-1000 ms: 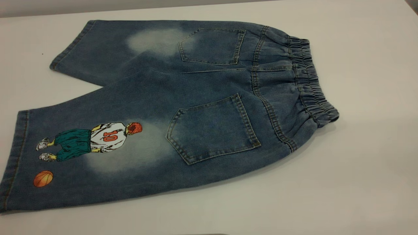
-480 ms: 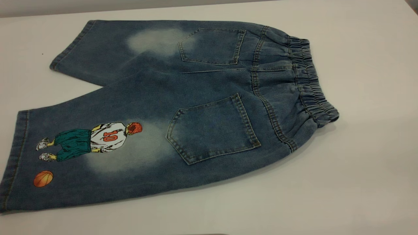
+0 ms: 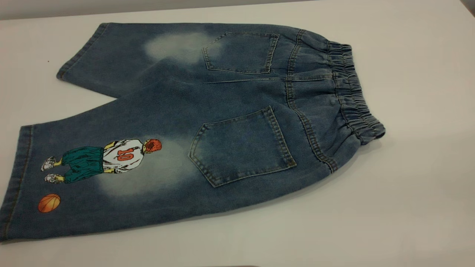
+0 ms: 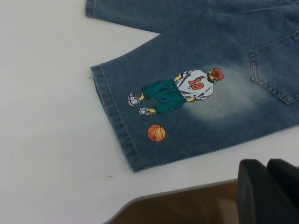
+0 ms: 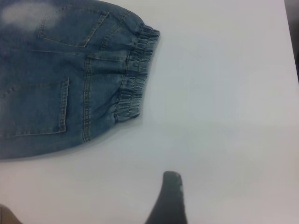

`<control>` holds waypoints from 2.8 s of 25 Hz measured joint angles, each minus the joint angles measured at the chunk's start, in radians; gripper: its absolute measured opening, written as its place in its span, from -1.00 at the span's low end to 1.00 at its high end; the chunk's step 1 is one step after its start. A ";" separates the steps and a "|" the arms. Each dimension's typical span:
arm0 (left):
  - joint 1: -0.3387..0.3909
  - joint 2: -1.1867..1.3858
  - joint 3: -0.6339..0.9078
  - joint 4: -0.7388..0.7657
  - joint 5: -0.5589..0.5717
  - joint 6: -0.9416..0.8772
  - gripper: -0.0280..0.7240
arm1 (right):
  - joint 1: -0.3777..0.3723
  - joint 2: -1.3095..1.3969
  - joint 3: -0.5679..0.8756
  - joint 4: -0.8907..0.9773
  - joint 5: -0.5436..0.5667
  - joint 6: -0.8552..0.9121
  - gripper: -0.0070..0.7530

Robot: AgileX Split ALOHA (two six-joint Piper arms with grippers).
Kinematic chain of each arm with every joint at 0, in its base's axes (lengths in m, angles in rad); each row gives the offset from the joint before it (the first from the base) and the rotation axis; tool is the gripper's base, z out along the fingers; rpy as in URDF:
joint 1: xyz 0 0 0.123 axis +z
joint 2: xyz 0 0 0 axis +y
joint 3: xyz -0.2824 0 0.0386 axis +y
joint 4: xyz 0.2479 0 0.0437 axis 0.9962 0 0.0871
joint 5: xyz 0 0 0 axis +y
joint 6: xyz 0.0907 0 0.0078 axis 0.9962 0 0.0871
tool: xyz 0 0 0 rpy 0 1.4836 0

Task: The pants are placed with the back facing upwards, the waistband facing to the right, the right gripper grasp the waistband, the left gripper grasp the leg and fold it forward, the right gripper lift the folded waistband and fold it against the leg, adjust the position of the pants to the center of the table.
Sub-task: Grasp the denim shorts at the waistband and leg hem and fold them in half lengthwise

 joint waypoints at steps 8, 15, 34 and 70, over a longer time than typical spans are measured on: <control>0.000 0.000 0.000 0.000 0.000 0.000 -0.76 | 0.000 0.000 0.000 0.040 0.000 -0.041 0.52; 0.000 0.000 0.000 -0.001 0.000 0.000 -0.76 | 0.000 0.000 0.000 0.054 0.000 -0.053 0.52; 0.000 0.548 -0.097 -0.183 -0.285 0.352 -0.18 | 0.000 0.473 -0.012 0.232 -0.272 -0.166 0.52; -0.076 1.437 -0.117 -0.528 -0.610 0.734 0.31 | -0.046 1.988 -0.294 1.216 -0.537 -0.956 0.53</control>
